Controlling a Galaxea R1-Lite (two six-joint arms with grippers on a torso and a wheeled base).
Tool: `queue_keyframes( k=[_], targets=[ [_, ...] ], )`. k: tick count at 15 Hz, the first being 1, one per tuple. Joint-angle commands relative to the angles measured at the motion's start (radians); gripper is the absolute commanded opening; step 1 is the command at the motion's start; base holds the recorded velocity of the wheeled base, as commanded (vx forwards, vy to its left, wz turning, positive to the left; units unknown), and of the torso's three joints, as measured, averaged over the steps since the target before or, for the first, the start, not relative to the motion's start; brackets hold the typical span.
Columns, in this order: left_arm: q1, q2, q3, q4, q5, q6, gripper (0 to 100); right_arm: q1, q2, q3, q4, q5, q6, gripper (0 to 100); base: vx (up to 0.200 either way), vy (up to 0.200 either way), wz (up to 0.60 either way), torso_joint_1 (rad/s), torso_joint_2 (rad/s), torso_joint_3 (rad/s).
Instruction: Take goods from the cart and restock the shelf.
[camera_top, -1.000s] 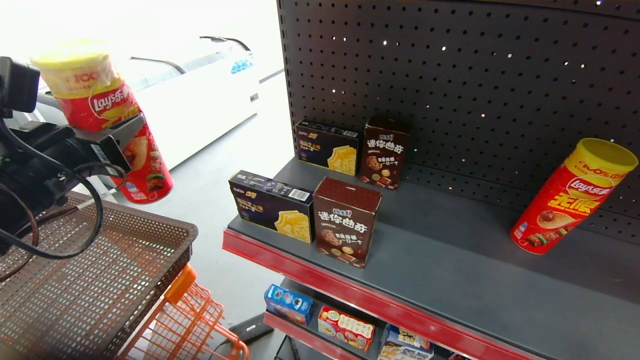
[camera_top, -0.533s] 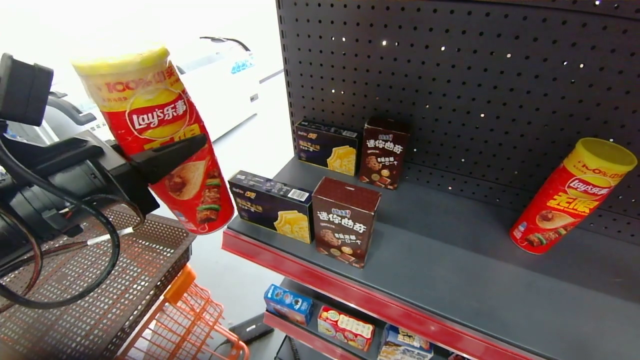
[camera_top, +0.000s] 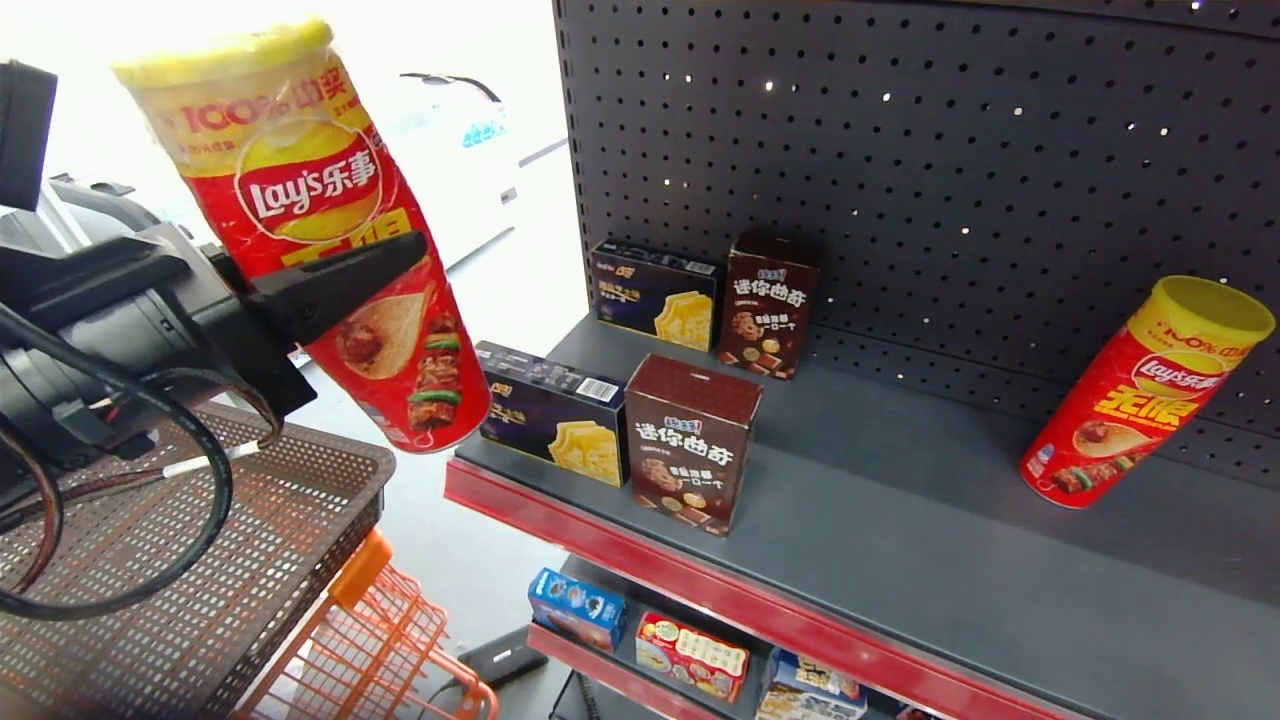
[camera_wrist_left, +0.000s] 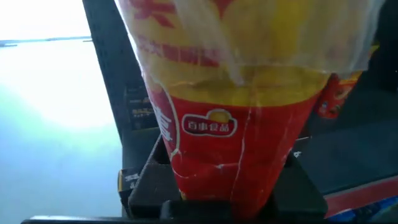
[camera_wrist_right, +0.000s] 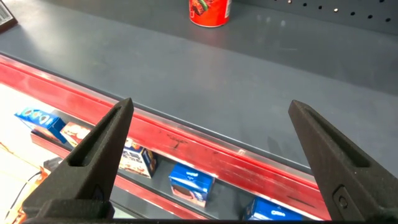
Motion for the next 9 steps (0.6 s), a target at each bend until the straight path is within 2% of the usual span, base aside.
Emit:
queue_keyframes(
  k=[1, 2, 3, 5, 6, 7, 9],
  targets=[
    [-0.016, -0.014, -0.033, 0.049, -0.002, 0.0, 0, 0.0, 0.001, 0.0, 0.0, 0.0, 0.0, 100, 0.0, 0.0, 0.0, 0.0, 0.0, 0.0],
    [-0.026, -0.038, -0.045, 0.138, -0.003, 0.001, 0, 0.0, 0.001, 0.0, 0.0, 0.0, 0.0, 100, 0.0, 0.0, 0.0, 0.0, 0.0, 0.0],
    [-0.046, -0.051, -0.036, 0.173, -0.005, 0.003, 0, 0.0, 0.001, 0.0, 0.0, 0.0, 0.0, 100, 0.0, 0.0, 0.0, 0.0, 0.0, 0.0],
    [-0.094, -0.069, 0.012, 0.181, -0.045, 0.003, 0, 0.0, 0.001, 0.0, 0.0, 0.0, 0.0, 100, 0.0, 0.0, 0.0, 0.0, 0.0, 0.0],
    [-0.094, -0.069, 0.024, 0.181, -0.074, 0.003, 0, 0.0, 0.001, 0.0, 0.0, 0.0, 0.0, 100, 0.0, 0.0, 0.0, 0.0, 0.0, 0.0],
    [-0.094, -0.069, 0.039, 0.178, -0.129, 0.003, 0, 0.0, 0.001, 0.0, 0.0, 0.0, 0.0, 100, 0.0, 0.0, 0.0, 0.0, 0.0, 0.0],
    [-0.095, -0.072, 0.044, 0.179, -0.154, 0.001, 0, 0.0, 0.001, 0.0, 0.001, 0.003, -0.002, 100, 0.0, 0.0, 0.0, 0.0, 0.0, 0.0]
  ],
)
